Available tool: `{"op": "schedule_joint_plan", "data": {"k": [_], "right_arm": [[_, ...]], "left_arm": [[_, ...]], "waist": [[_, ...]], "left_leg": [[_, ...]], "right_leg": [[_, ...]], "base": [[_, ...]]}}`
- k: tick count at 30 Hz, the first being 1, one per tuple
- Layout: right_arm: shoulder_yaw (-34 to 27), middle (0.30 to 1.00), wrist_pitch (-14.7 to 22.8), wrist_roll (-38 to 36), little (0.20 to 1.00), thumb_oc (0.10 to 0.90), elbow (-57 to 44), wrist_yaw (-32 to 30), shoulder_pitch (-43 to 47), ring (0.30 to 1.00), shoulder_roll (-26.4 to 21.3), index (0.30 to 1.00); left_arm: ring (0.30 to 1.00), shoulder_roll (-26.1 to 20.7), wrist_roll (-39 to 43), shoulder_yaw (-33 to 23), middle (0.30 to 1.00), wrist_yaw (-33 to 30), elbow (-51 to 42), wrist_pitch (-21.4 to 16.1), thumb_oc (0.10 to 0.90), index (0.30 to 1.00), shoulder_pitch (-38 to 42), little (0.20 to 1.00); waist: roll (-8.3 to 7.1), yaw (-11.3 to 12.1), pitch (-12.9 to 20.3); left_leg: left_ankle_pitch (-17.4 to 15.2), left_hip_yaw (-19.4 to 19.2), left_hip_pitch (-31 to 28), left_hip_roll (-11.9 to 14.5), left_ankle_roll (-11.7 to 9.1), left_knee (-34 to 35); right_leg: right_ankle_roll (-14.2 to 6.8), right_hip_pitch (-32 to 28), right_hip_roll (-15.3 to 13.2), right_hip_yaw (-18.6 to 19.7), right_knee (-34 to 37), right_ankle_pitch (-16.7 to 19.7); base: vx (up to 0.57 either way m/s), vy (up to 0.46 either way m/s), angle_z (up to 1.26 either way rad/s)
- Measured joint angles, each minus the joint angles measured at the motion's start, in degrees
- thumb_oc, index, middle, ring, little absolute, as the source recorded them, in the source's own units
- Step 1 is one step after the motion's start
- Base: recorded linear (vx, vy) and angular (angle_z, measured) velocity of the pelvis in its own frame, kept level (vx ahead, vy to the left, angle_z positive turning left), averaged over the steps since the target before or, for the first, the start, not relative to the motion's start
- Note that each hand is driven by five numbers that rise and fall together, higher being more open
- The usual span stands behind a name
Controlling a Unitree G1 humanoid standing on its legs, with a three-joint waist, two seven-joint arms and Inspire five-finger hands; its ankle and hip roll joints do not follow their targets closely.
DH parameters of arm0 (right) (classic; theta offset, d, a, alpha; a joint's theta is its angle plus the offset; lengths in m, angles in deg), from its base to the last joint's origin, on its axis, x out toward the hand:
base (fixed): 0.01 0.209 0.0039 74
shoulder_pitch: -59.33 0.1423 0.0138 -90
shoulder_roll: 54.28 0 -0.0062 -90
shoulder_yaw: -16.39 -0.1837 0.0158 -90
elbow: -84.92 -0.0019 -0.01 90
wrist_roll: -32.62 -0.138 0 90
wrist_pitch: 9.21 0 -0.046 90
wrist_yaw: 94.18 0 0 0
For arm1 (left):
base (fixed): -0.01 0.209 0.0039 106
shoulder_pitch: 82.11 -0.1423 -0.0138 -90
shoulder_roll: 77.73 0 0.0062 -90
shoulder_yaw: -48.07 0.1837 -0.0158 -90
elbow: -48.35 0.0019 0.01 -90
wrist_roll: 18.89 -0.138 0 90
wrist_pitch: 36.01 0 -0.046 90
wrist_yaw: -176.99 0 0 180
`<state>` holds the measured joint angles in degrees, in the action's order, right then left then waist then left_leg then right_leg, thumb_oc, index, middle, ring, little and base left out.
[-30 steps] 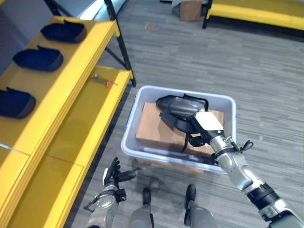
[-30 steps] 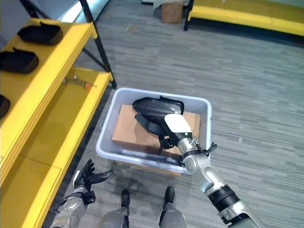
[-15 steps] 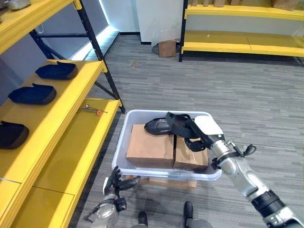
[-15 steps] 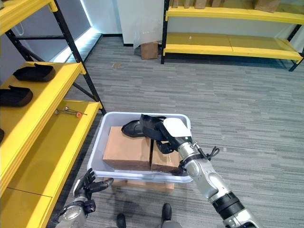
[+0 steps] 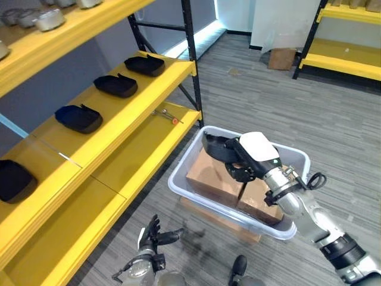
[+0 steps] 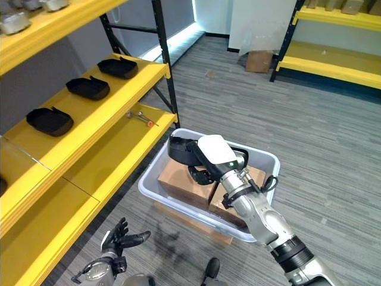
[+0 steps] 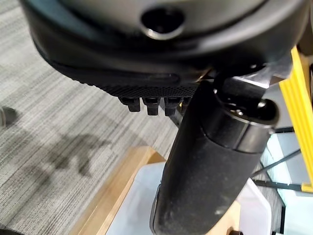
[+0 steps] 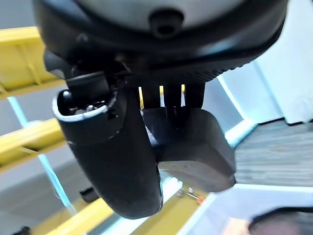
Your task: Move parts from the plastic box to the shelf.
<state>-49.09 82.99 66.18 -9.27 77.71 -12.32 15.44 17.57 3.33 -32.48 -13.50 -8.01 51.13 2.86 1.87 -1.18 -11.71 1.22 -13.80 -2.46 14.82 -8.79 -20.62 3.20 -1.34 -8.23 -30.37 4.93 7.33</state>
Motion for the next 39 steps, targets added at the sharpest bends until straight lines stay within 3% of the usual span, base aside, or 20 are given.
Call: {"op": "schedule_joint_plan", "data": {"k": [1, 3, 5, 6, 9, 11, 14, 17, 21, 23, 25, 26, 27, 29, 30, 31, 32, 34, 35, 39], "right_arm": [[-0.4, 0.300, 0.0, 0.0, 0.300, 0.400, -0.3, 0.0, -0.3, 0.300, -0.1, 0.300], [-1.5, 0.300, -0.5, 0.0, 0.300, 0.400, -0.4, 0.0, -0.6, 0.300, -0.3, 0.300], [-3.1, 0.300, -0.7, 0.0, 0.300, 0.400, -0.3, 0.0, -0.9, 0.300, 0.1, 0.300], [-3.4, 0.300, -0.7, 0.0, 0.300, 0.400, -0.3, -0.1, -1.0, 0.300, 0.3, 0.300], [-3.1, 0.300, -0.6, 0.0, 0.300, 0.400, -0.3, 0.0, -1.0, 0.300, 0.8, 0.300], [-2.7, 0.300, -0.4, 0.2, 0.300, 0.400, -0.3, 0.1, -1.0, 0.300, 2.0, 0.300], [-0.8, 0.300, -0.5, 1.9, 0.300, 0.400, -0.2, 0.7, -0.7, 0.300, 3.8, 0.300], [-0.4, 0.300, -0.6, 2.5, 0.300, 0.400, 0.1, 1.5, -0.7, 0.300, 4.9, 0.300], [-0.2, 0.300, -0.7, 4.6, 0.300, 0.400, 2.5, 1.6, -0.5, 0.300, 8.6, 0.300], [0.2, 0.300, -1.2, 4.6, 0.300, 0.400, 3.1, 1.6, -0.5, 0.300, 8.9, 0.300], [1.0, 0.300, -1.3, 4.6, 0.300, 0.400, 3.2, 1.7, -0.4, 0.300, 8.8, 0.300], [1.6, 0.300, -0.8, 4.6, 0.300, 0.400, 3.2, 1.9, -0.4, 0.300, 8.7, 0.300], [1.7, 0.300, -0.5, 4.6, 0.300, 0.400, 3.2, 1.9, -0.4, 0.300, 8.8, 0.300], [1.7, 0.300, -0.2, 4.5, 0.300, 0.400, 2.9, 1.9, -0.4, 0.300, 8.1, 0.300], [1.6, 0.300, 0.2, 4.5, 0.300, 0.400, 2.9, 1.9, -0.4, 0.300, 7.4, 0.300], [1.5, 0.300, 0.6, 4.5, 0.300, 0.400, 2.6, 1.9, -0.4, 0.300, 6.1, 0.300], [1.4, 0.300, 0.8, 4.5, 0.300, 0.400, 2.6, 2.1, -0.4, 0.300, 4.5, 0.300], [1.0, 0.300, 0.9, 4.4, 0.300, 0.400, 2.6, 2.1, -0.9, 0.300, 2.9, 0.300], [1.0, 0.300, 0.9, 4.4, 0.300, 0.400, 2.6, 2.1, -1.2, 0.300, 2.0, 0.300], [-0.1, 0.300, 1.2, 4.3, 0.300, 0.400, 2.2, 2.2, -1.1, 0.300, 1.1, 0.300]], "left_arm": [[1.000, 0.1, 0.0, 0.2, 1.000, 0.0, -0.3, 0.0, 0.900, 1.000, 0.5, 1.000], [1.000, 0.1, -0.4, 2.0, 1.000, 0.0, -1.3, 0.0, 0.900, 1.000, 2.1, 1.000], [1.000, 0.3, -1.5, 2.8, 1.000, 1.1, -1.9, 0.0, 0.900, 1.000, 3.0, 1.000], [1.000, 0.3, -2.6, 3.0, 1.000, 1.3, -2.1, 0.0, 0.900, 1.000, 3.3, 1.000], [1.000, 0.1, -2.9, 2.6, 1.000, 1.3, -2.3, 0.0, 0.900, 1.000, 2.7, 1.000], [1.000, -0.7, -2.9, 0.9, 1.000, 1.0, -2.4, 0.1, 0.900, 1.000, 0.7, 1.000], [1.000, -4.2, -2.9, -2.0, 1.000, 0.9, -2.4, 0.1, 0.900, 1.000, -2.2, 1.000], [1.000, -4.5, -3.5, -2.8, 1.000, 0.9, -2.4, 0.1, 0.900, 1.000, -2.6, 1.000], [1.000, -4.5, -7.0, -1.0, 1.000, 1.5, -2.3, 0.3, 0.900, 1.000, -2.5, 1.000], [1.000, -4.4, -7.1, -0.4, 1.000, 2.1, -2.3, 0.3, 0.900, 1.000, -2.3, 1.000], [1.000, -4.2, -6.9, -0.4, 1.000, 2.0, -2.2, 0.3, 0.900, 1.000, -2.2, 1.000], [1.000, -4.5, -6.8, -0.9, 1.000, 1.7, -2.3, 0.3, 0.900, 1.000, -2.1, 1.000], [1.000, -5.0, -6.8, -1.3, 1.000, 1.3, -2.3, 0.3, 0.900, 1.000, -2.0, 1.000], [1.000, -5.6, -6.8, -1.2, 1.000, 1.0, -2.6, 0.3, 0.900, 1.000, -1.8, 1.000], [1.000, -5.6, -6.8, -0.8, 1.000, 1.1, -2.6, 0.3, 0.900, 1.000, -1.7, 1.000], [1.000, -5.2, -6.8, -0.4, 1.000, 1.1, -2.4, 0.4, 0.900, 1.000, -1.5, 1.000], [1.000, -3.9, -6.8, 0.0, 1.000, 1.2, -2.5, 0.4, 0.900, 1.000, -1.8, 1.000], [1.000, -3.1, -6.8, 0.4, 1.000, 1.3, -2.9, 0.4, 0.900, 1.000, -2.2, 1.000], [1.000, -2.8, -6.8, 0.5, 1.000, 1.2, -2.9, 0.4, 0.900, 1.000, -2.1, 1.000], [1.000, -2.7, -6.9, 0.5, 1.000, 1.3, -5.3, 0.4, 0.900, 1.000, -2.0, 1.000]], "waist": [[0.20, -0.8, 0.0], [1.18, -1.6, 0.1], [1.49, -1.4, 0.3], [1.12, -1.4, 0.5], [0.17, 0.0, 0.7], [-0.01, 1.5, 1.2], [-1.53, 4.2, 1.5], [-3.47, 4.6, 1.9], [-7.35, 4.6, 2.9], [-7.50, 3.9, 2.9], [-6.77, 3.0, 2.7], [-6.19, 2.5, 2.4], [-6.00, 2.6, 2.3], [-6.01, 2.3, 2.3], [-5.93, 1.3, 2.4], [-6.23, 0.5, 2.6], [-4.41, 0.6, 2.6], [-2.78, 1.0, 2.5], [-2.47, 0.5, 2.6], [-2.19, 0.0, 2.7]], "left_leg": [[-1.0, 0.0, -1.4, 0.1, 0.0, 2.2], [-3.0, -0.1, -5.8, -0.4, 0.2, 14.0], [-3.1, 0.6, -8.8, -2.5, 0.5, 22.9], [-3.1, 1.8, -8.6, -3.9, 0.5, 24.4], [-3.0, 3.1, -8.8, -8.2, 2.5, 25.0], [-3.0, 3.2, -8.7, -10.7, 3.9, 25.0], [-2.8, 3.4, -8.5, -13.4, 4.9, 24.9], [-2.4, 4.5, -8.4, -14.9, 5.7, 24.9], [-2.7, 5.4, -7.5, -17.4, 7.4, 23.7], [-3.1, 6.0, -7.2, -17.5, 8.2, 22.7], [-3.1, 6.6, -6.8, -16.2, 9.8, 22.0], [-1.6, 6.4, -7.3, -14.9, 10.1, 23.1], [-0.9, 6.3, -6.8, -13.6, 9.8, 23.2], [-0.1, 7.6, -5.4, -12.6, 9.2, 23.2], [0.2, 9.4, -4.3, -12.8, 9.1, 23.2], [0.6, 11.2, -3.6, -13.6, 9.4, 23.6], [1.5, 11.5, -3.7, -13.4, 9.3, 25.0], [2.7, 12.2, -2.6, -13.2, 8.4, 25.1], [2.8, 13.1, -2.1, -13.5, 8.4, 24.7], [3.0, 14.0, -1.2, -12.8, 8.2, 25.2]], "right_leg": [[-0.5, 0.0, 0.0, -1.1, -0.2, 0.3], [-2.1, 0.4, -0.4, -3.1, -2.2, 0.7], [-3.8, 1.7, -2.2, -3.3, -5.2, 1.0], [-4.5, 2.5, -3.9, -1.6, -6.2, 1.4], [-6.7, 3.0, -8.0, 3.3, -6.6, 2.9], [-7.7, 2.9, -10.5, 3.5, -6.4, 3.8], [-9.5, 2.9, -12.8, 3.9, -6.1, 5.3], [-9.9, 2.6, -14.6, 3.6, -6.7, 5.7], [-11.0, 2.6, -17.7, 4.0, -7.9, 7.6], [-10.9, 3.0, -17.9, 6.8, -9.4, 10.3], [-11.6, 5.3, -16.6, 17.4, -11.2, 14.9], [-14.3, 7.3, -12.2, 21.6, -17.6, 4.9], [-12.9, 8.3, -7.4, 23.5, -22.9, -2.1], [-9.4, 7.7, 1.2, 23.1, -26.6, -10.4], [-8.1, 5.2, 5.5, 25.3, -21.6, -12.3], [-4.1, 2.0, 7.7, 27.5, -15.7, -11.9], [-4.1, 0.8, 8.2, 27.4, -12.2, -9.3], [-3.5, 0.4, 9.0, 27.5, -10.9, -8.4], [-3.5, 0.4, 9.3, 28.7, -10.8, -8.3], [-3.2, -0.3, 9.6, 27.6, -6.5, -6.7]], "base": [[-0.04, 0.202, 0.72], [-0.04, 0.227, 0.79], [-0.05, 0.261, 0.73], [-0.06, 0.248, 0.65], [-0.07, 0.218, 0.28], [-0.08, 0.201, 0.10], [-0.11, 0.303, 0.06], [-0.07, 0.200, 0.16], [-0.06, 0.145, 0.18], [-0.10, 0.149, 0.19], [-0.07, 0.144, 0.04], [-0.06, 0.198, -0.08], [-0.04, 0.147, -0.04], [0.01, 0.035, 0.28], [0.02, 0.004, 0.73], [0.03, -0.008, 0.72], [-0.01, -0.015, 0.46], [0.01, -0.057, 0.20], [0.07, -0.072, 0.35], [0.07, -0.053, 0.14]]}}
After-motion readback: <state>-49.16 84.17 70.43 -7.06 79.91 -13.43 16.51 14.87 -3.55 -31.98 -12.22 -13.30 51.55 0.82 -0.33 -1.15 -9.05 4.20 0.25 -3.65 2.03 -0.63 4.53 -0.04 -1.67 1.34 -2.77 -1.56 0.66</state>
